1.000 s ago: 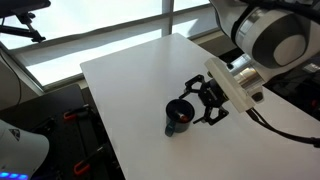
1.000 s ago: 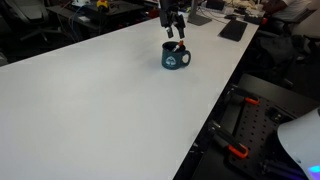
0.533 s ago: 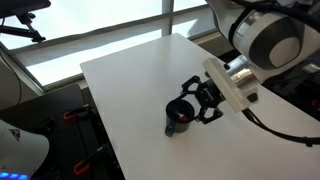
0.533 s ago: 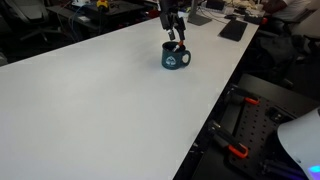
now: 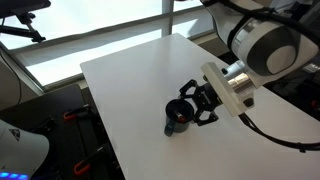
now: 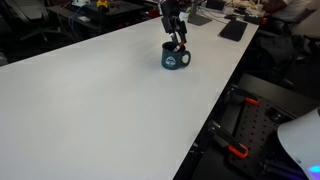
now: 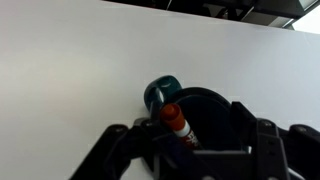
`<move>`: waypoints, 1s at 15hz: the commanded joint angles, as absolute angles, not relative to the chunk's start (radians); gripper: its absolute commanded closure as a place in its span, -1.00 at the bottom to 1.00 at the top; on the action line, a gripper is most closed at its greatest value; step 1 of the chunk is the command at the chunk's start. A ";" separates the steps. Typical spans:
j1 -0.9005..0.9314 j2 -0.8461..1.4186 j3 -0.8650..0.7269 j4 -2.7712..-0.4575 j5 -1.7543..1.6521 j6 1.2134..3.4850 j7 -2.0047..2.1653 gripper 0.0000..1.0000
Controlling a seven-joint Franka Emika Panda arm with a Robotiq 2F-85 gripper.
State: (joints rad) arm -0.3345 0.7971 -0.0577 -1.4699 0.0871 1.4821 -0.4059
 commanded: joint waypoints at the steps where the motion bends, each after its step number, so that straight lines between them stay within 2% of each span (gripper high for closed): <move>1: -0.342 0.802 -0.057 -1.452 0.104 1.445 -0.396 -0.31; 4: -0.346 0.803 -0.057 -1.450 0.107 1.441 -0.396 -0.33; 5: -0.347 0.804 -0.057 -1.451 0.107 1.442 -0.398 -0.25; 6: -0.348 0.804 -0.057 -1.451 0.108 1.442 -0.398 -0.01; 10: -0.352 0.805 -0.057 -1.451 0.109 1.441 -0.398 -0.10; 11: -0.352 0.805 -0.057 -1.451 0.109 1.440 -0.397 -0.03; 13: -0.352 0.805 -0.057 -1.451 0.109 1.439 -0.397 -0.13; 14: -0.353 0.805 -0.057 -1.452 0.109 1.441 -0.399 0.04; 15: -0.353 0.806 -0.057 -1.452 0.109 1.440 -0.398 0.07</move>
